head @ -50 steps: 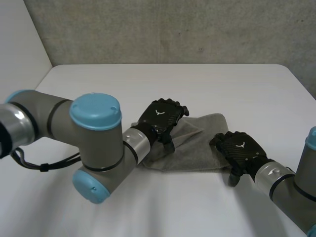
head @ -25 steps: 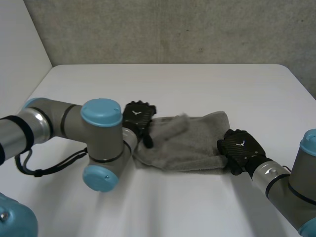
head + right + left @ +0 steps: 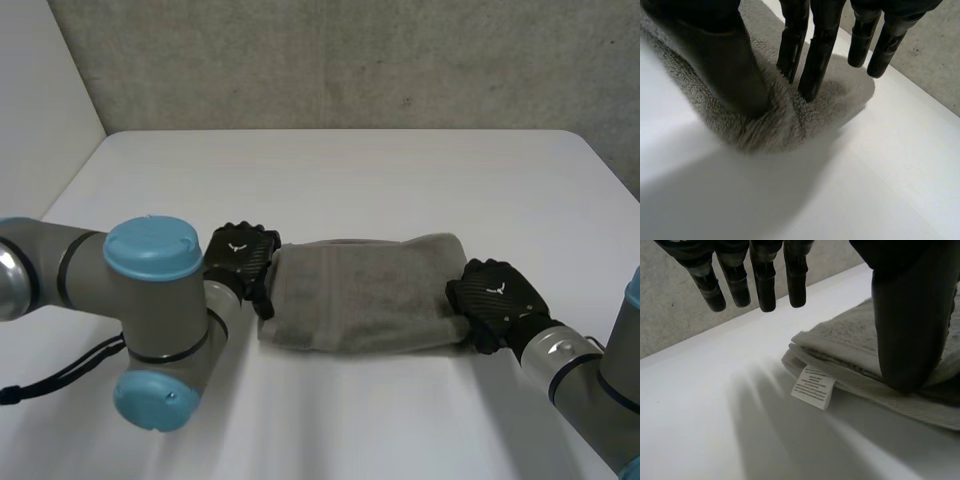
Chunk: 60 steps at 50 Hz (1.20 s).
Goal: Fold the towel.
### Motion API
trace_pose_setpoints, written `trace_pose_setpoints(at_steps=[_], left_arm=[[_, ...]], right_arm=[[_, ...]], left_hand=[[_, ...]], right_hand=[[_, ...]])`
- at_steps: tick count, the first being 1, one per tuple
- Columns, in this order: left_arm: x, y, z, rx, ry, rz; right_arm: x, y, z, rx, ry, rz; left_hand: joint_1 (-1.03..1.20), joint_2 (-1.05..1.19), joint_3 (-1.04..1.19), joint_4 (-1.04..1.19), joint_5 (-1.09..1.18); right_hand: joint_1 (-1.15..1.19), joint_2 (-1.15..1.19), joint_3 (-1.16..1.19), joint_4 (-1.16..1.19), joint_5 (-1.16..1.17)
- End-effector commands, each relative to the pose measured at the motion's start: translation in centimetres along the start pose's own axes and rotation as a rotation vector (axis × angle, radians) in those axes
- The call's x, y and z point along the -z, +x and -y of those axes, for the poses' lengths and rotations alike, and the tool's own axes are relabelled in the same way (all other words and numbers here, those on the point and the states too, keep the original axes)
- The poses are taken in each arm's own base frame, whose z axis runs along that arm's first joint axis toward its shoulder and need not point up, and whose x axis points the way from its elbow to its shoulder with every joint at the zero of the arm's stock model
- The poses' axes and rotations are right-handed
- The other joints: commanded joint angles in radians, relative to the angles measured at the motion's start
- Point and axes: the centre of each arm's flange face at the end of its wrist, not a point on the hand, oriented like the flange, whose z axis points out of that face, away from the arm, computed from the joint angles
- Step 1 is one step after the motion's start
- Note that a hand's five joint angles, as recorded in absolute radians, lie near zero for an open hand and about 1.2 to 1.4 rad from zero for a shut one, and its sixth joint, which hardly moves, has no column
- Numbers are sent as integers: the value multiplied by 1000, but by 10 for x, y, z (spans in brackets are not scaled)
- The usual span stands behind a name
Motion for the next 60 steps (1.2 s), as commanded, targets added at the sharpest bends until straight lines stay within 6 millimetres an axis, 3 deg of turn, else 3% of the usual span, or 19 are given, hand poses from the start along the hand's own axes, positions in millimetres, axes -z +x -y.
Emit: trace_pose_setpoints(at_steps=[1, 11, 13, 20, 22, 27, 28, 32, 38, 40, 43, 49, 51, 55, 56, 57, 58, 59, 60], left_arm=[[14, -2, 13, 4, 35, 0], [18, -11, 11, 12, 28, 19], [18, -11, 11, 12, 28, 20], [23, -14, 13, 14, 31, 23], [26, -16, 19, 16, 44, 27], [34, -23, 32, 26, 82, 43], [37, -26, 38, 29, 100, 49], [45, -37, 51, 39, 136, 79], [51, -52, 58, 52, 156, 118], [51, -61, 57, 57, 152, 131], [51, -64, 56, 59, 148, 134], [49, -75, 49, 70, 126, 151], [49, -77, 47, 71, 121, 155], [50, -76, 46, 71, 115, 152], [50, -76, 45, 71, 115, 152], [50, -76, 45, 71, 115, 152], [49, -76, 46, 72, 119, 152], [49, -76, 47, 72, 126, 153], [49, -76, 47, 72, 126, 153]], right_arm=[[4, -3, -5, -8, -22, 8], [0, 0, -9, -13, -24, 3], [-2, 4, -9, -12, -16, -9], [-1, 17, -8, -3, -19, -33], [0, 19, -4, 21, -12, -26], [3, 19, 41, 139, 104, 32], [3, 19, 41, 139, 104, 32], [5, -17, 80, 206, 243, 203], [2, -55, 99, 264, 329, 322], [7, -87, 111, 298, 385, 397], [6, -115, 112, 321, 410, 467], [3, -150, 108, 340, 421, 552], [-6, -164, 92, 335, 383, 591], [-16, -171, 76, 331, 336, 604], [-20, -172, 70, 327, 314, 598], [-20, -172, 70, 327, 314, 598], [-22, -171, 67, 324, 296, 579], [-23, -167, 68, 317, 287, 552], [-23, -167, 68, 317, 286, 551]], left_hand=[[-55, -69, -51, -59, -51], [-58, -72, -51, -59, -54], [-69, -84, -51, -59, -66], [-70, -84, -51, -59, -66], [-70, -84, -51, -59, -66], [-72, -87, -51, -59, -69], [-72, -87, -51, -59, -69], [-78, -93, -51, -59, -75], [-99, -113, -51, -59, -95], [-99, -113, -51, -59, -95], [-99, -113, -51, -59, -95], [-108, -122, -51, -59, -104], [-108, -122, -51, -59, -104], [-111, -125, -51, -59, -107], [-114, -128, -51, -59, -110], [-114, -128, -51, -59, -110], [-122, -137, -51, -59, -119], [-122, -137, -51, -59, -119], [-122, -137, -51, -59, -119]], right_hand=[[-54, -54, -43, -76, -56], [78, 78, -43, -76, 76], [364, 364, -43, -76, 362], [400, 400, -43, -76, 398], [400, 400, -43, -76, 398], [400, 400, -43, -76, 398], [400, 400, -43, -76, 398], [400, 400, -43, -76, 398], [400, 400, -43, -76, 398], [400, 400, -43, -76, 398], [400, 400, -43, -76, 398], [400, 400, -43, -76, 398], [400, 400, -43, -76, 398], [400, 400, -43, -76, 398], [58, 58, -43, -76, 56], [55, 55, -43, -76, 52], [-593, -594, -43, -76, -596], [-821, -822, -43, -76, -824], [-821, -822, -43, -76, -824]])
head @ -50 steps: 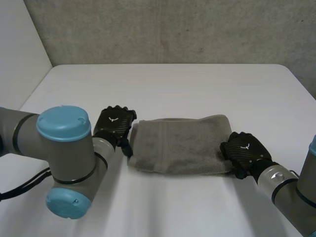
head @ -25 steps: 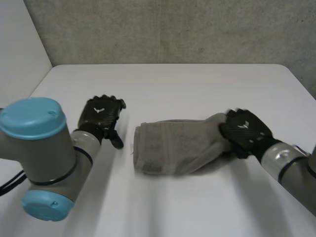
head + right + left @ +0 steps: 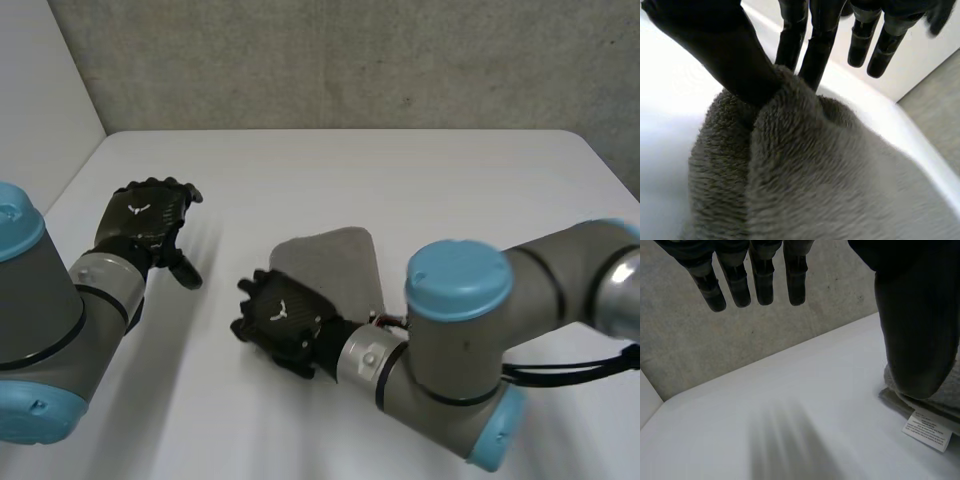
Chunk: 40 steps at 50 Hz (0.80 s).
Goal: Fold the towel.
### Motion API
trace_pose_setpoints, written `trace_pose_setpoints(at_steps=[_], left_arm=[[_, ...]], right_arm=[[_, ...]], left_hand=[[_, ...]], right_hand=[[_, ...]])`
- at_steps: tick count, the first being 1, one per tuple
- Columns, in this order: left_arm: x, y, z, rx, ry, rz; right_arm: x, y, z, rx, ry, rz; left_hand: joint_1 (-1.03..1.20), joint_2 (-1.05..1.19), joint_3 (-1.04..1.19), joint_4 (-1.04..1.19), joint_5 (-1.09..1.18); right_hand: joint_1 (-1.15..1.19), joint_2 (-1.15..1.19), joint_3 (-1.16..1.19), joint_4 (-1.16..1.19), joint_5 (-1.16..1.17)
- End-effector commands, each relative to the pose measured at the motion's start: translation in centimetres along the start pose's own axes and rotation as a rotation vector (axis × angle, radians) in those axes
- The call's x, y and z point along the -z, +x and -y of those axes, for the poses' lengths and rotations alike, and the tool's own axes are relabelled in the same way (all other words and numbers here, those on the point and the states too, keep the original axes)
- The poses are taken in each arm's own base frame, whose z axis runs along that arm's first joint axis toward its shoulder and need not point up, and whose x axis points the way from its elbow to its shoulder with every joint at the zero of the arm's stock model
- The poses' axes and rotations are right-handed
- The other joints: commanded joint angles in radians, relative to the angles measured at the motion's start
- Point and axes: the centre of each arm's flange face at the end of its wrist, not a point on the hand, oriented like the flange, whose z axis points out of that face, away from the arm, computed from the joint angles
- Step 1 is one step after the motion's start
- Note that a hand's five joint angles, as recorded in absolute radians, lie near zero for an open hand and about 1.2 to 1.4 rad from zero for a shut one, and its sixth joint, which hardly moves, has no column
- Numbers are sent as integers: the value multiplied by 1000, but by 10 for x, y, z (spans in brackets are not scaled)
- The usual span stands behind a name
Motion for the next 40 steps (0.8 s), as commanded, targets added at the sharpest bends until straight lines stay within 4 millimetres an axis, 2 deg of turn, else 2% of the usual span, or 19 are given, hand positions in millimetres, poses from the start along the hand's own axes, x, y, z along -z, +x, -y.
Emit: trace_pose_setpoints(at_steps=[1, 5, 7, 8, 10, 12, 13, 15, 16, 18, 21, 23, 24, 26, 27, 29, 35, 37, 40], left_arm=[[-3, 0, 3, 1, 20, 1], [-7, 1, 7, 2, 44, 2], [-10, 5, 17, 3, 86, -7], [-10, 5, 17, 3, 87, -7], [-12, 5, 21, 4, 100, -6], [-20, 10, 24, 16, 115, -18], [-20, 10, 24, 16, 115, -18], [-25, 26, 27, 47, 126, -59], [-26, 26, 27, 47, 126, -59], [-30, 40, 23, 82, 116, -98], [-32, 46, 20, 90, 110, -114], [-33, 61, 17, 100, 104, -152], [-33, 61, 17, 100, 104, -152], [-30, 79, 3, 98, 68, -210], [-30, 79, 3, 98, 68, -210], [-25, 96, -12, 94, 25, -264], [-19, 104, -29, 81, -24, -286], [-17, 104, -39, 72, -57, -290], [-16, 103, -43, 67, -71, -289]], right_arm=[[-1, 8, -17, -41, -83, -76], [13, 23, -1, -105, -61, -146], [32, 40, 9, -234, -34, -219], [33, 40, 9, -235, -34, -219], [52, 58, 19, -359, 17, -296], [59, 63, 21, -415, 32, -324], [66, 68, 22, -479, 35, -341], [72, 70, 17, -542, 18, -359], [72, 70, 17, -543, 17, -359], [82, 77, 7, -653, -25, -389], [93, 86, 3, -728, -51, -422], [95, 92, -1, -752, -60, -441], [95, 98, -6, -768, -61, -458], [93, 103, -11, -780, -66, -467], [93, 103, -11, -780, -66, -467], [81, 108, -28, -804, -94, -472], [65, 112, -49, -821, -137, -484], [57, 109, -64, -823, -179, -496], [51, 105, -72, -827, -199, -496]], left_hand=[[-101, -66, -51, -59, -29], [-101, -66, -51, -59, -29], [-101, -66, -51, -59, -29], [-101, -66, -51, -59, -29], [-101, -66, -51, -59, -29], [-101, -66, -51, -59, -29], [-101, -66, -51, -59, -29], [-101, -66, -51, -59, -29], [-101, -66, -51, -59, -29], [-101, -66, -51, -59, -29], [-101, -66, -51, -59, -29], [-104, -69, -51, -59, -32], [-104, -69, -51, -59, -32], [-101, -66, -51, -59, -29], [-101, -66, -51, -59, -29], [-104, -69, -51, -59, -32], [-104, -69, -51, -59, -32], [-104, -69, -51, -59, -32], [-107, -72, -51, -59, -35]], right_hand=[[-943, -942, -43, -76, -959], [-943, -942, -43, -76, -959], [-943, -942, -43, -76, -959], [-943, -942, -43, -76, -959], [-943, -942, -43, -76, -959], [-943, -942, -43, -76, -959], [-943, -942, -43, -76, -959], [-943, -942, -43, -76, -959], [-943, -942, -43, -76, -959], [-943, -942, -43, -76, -959], [-943, -942, -43, -76, -959], [-943, -942, -43, -76, -959], [-943, -942, -43, -76, -959], [-943, -942, -43, -76, -959], [-943, -942, -43, -76, -959], [-943, -942, -43, -76, -959], [-943, -942, -43, -76, -959], [-943, -942, -43, -76, -959], [-943, -942, -43, -76, -959]])
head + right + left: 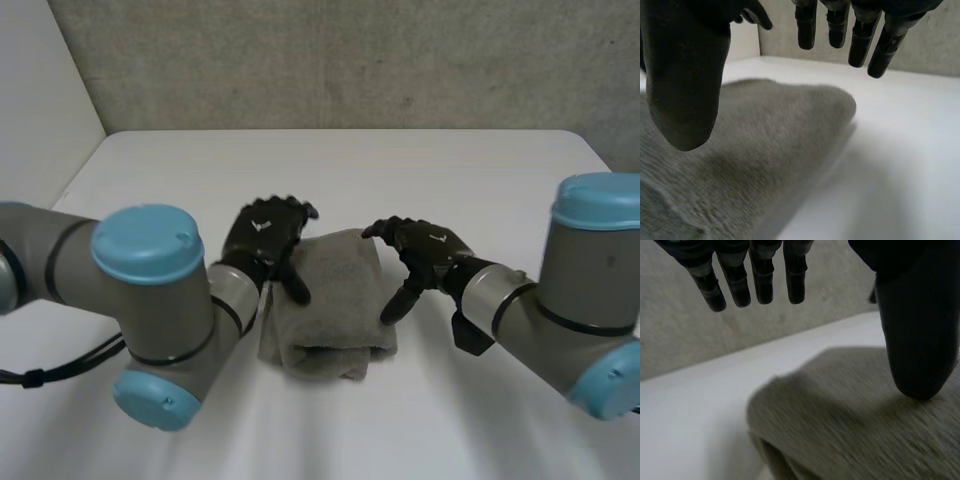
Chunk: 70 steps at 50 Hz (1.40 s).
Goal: Fold the towel.
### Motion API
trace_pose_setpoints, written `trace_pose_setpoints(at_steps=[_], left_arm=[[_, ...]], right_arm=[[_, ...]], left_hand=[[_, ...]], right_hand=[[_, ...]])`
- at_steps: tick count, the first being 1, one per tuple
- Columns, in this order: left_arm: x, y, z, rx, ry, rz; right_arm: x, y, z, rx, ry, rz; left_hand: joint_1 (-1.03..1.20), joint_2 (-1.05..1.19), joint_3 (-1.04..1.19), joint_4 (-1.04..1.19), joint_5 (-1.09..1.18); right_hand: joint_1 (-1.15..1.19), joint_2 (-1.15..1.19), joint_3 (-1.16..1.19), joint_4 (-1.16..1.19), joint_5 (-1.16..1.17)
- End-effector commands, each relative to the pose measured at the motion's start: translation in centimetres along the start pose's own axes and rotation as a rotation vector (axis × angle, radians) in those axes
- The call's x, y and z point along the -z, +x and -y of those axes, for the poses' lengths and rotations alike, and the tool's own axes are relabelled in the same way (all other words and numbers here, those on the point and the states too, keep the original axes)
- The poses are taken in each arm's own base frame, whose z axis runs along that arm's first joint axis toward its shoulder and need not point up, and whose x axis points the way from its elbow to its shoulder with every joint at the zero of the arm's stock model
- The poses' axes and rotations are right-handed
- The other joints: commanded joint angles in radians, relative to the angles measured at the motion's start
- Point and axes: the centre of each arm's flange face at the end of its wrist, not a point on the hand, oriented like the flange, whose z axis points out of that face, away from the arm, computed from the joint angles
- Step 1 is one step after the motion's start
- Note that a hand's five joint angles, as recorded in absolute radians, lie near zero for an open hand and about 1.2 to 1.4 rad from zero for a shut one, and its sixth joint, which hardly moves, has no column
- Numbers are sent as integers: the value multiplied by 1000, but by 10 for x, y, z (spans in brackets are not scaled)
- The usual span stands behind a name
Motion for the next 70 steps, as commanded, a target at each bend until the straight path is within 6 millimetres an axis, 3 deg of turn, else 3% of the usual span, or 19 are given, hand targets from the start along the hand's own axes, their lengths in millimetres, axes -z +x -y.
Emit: trace_pose_setpoints(at_steps=[1, 8, 15, 24, 33, 35, 37, 38, 40, 41, 42, 43, 44, 45, 46, 48, 51, 59, 70], left_arm=[[5, -2, -19, -13, -66, 2], [5, -10, -28, -15, -100, 22], [-3, -38, -34, -10, -137, 91], [-4, -43, -35, -68, -144, 99], [0, -37, -32, -66, -141, 86], [0, -37, -30, -63, -133, 88], [4, -38, -12, -61, -93, 93], [4, -38, -12, -61, -93, 94], [10, -39, 15, -58, -26, 102], [10, -39, 16, -58, -25, 102], [12, -40, 28, -58, 7, 107], [12, -40, 28, -58, 7, 107], [15, -40, 41, -61, 42, 113], [18, -42, 57, -60, 85, 123], [18, -42, 57, -60, 85, 123], [26, -50, 81, -57, 121, 167], [30, -53, 90, -53, 122, 195], [45, -58, 120, 1, 159, 244], [45, -65, 119, 11, 152, 261]], right_arm=[[-21, 5, -23, 8, -52, -34], [-35, 0, -29, 36, 13, -51], [-40, -13, -39, 60, 19, -68], [-42, -21, -50, 69, -5, -60], [-38, -24, -43, 71, 7, -57], [-31, -27, -25, 76, 51, -52], [-25, -28, -13, 78, 82, -54], [-25, -28, -12, 78, 82, -54], [-10, -30, 16, 90, 149, -60], [-10, -30, 16, 90, 149, -60], [-2, -27, 32, 103, 189, -85], [7, -20, 49, 117, 233, -128], [7, -20, 49, 117, 234, -129], [15, -12, 64, 136, 276, -181], [15, -12, 64, 137, 277, -182], [30, 0, 89, 184, 351, -286], [42, 8, 105, 224, 399, -369], [55, 17, 124, 247, 448, -430], [56, 15, 122, 247, 423, -401]], left_hand=[[-90, -62, -51, -59, -26], [-90, -62, -51, -59, -26], [-90, -62, -51, -59, -26], [-101, -74, -51, -59, -38], [-104, -77, -51, -59, -41], [-104, -77, -51, -59, -41], [-107, -80, -51, -59, -44], [-107, -80, -51, -59, -44], [-107, -80, -51, -59, -44], [-107, -80, -51, -59, -44], [-107, -80, -51, -59, -44], [-107, -80, -51, -59, -44], [-113, -85, -51, -59, -49], [-113, -85, -51, -59, -50], [-113, -85, -51, -59, -50], [-116, -88, -51, -59, -52], [-116, -88, -51, -59, -52], [-116, -88, -51, -59, -52], [-116, -88, -51, -59, -52]], right_hand=[[-71, -77, -43, -76, -64], [-71, -77, -43, -76, -64], [-71, -77, -43, -76, -64], [-71, -77, -43, -76, -64], [-71, -77, -43, -76, -64], [-71, -77, -43, -76, -64], [-71, -77, -43, -76, -64], [-71, -77, -43, -76, -64], [-71, -77, -43, -76, -64], [-71, -77, -43, -76, -64], [-71, -77, -43, -76, -64], [-71, -77, -43, -76, -64], [-71, -77, -43, -76, -64], [-71, -77, -43, -76, -64], [-71, -77, -43, -76, -64], [-71, -77, -43, -76, -64], [-71, -77, -43, -76, -64], [-71, -77, -43, -76, -64], [-71, -77, -43, -76, -64]])
